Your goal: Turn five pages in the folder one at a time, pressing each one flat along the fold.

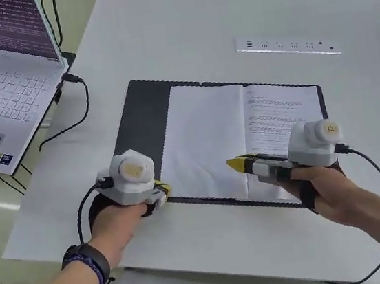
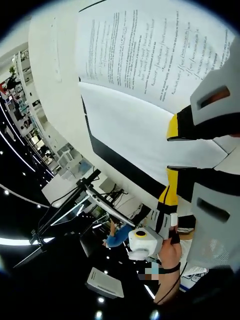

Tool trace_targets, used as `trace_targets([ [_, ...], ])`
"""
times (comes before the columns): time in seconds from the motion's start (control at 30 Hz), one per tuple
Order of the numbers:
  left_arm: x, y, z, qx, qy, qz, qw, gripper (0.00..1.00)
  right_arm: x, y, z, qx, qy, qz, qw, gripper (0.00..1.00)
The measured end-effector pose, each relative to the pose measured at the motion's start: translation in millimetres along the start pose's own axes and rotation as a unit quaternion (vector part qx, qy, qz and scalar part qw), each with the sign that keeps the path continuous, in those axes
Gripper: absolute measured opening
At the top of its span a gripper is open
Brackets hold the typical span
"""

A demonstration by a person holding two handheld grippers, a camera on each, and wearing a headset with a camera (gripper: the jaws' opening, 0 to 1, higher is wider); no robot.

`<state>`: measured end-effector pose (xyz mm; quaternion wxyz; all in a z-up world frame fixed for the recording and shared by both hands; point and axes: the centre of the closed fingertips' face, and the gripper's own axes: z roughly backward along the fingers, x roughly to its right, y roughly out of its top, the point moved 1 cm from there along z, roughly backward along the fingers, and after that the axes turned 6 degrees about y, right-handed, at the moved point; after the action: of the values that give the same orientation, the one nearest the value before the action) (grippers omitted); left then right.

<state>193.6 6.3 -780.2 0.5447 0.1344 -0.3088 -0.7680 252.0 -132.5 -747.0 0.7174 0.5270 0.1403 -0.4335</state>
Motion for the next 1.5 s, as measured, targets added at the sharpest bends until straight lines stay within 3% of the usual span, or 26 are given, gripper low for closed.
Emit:
trace_targets([
  [0.27, -1.8, -0.6, -2.6, -0.001, 0.000, 0.005, 1.0000, 0.00, 9.9, 26.2, -2.7, 0.017, -0.014, 0.020, 0.9995, 0.14],
  [0.57, -2.2, -0.7, -6.3, -0.005, -0.001, 0.018, 0.9998, 0.00, 31.0, 42.2, -8.4, 0.031, -0.031, 0.019, 0.9988, 0.12],
  [0.83, -2.9, -0.6, -8.1, -0.010, -0.002, 0.029, 0.9995, 0.00, 46.6, 68.5, -12.6, 0.078, -0.032, 0.016, 0.9963, 0.01],
  [1.13, -1.5, -1.1, -8.7, -0.016, -0.001, 0.028, 0.9995, 0.00, 64.4, 58.7, -20.9, 0.057, -0.034, 0.016, 0.9977, 0.00],
  [1.5, -0.6, -0.3, -7.5, -0.015, -0.002, 0.032, 0.9994, 0.00, 66.2, 62.4, -20.5, 0.071, -0.024, 0.021, 0.9970, 0.00],
])
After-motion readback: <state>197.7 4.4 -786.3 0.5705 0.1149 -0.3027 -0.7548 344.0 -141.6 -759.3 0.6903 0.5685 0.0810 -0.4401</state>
